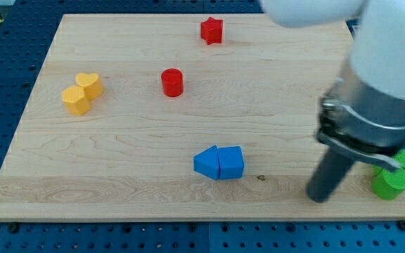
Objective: Move green circle slightly left
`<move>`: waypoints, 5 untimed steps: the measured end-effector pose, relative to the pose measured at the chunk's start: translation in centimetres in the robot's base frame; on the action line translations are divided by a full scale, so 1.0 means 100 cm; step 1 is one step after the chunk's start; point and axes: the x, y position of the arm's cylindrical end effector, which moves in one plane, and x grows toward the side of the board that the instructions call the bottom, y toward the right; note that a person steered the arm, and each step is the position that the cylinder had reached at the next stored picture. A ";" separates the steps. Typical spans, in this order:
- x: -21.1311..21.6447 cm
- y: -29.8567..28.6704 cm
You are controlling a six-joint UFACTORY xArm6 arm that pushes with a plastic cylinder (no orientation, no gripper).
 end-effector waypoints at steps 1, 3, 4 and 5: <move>0.017 0.056; 0.017 0.118; 0.016 0.129; -0.004 0.131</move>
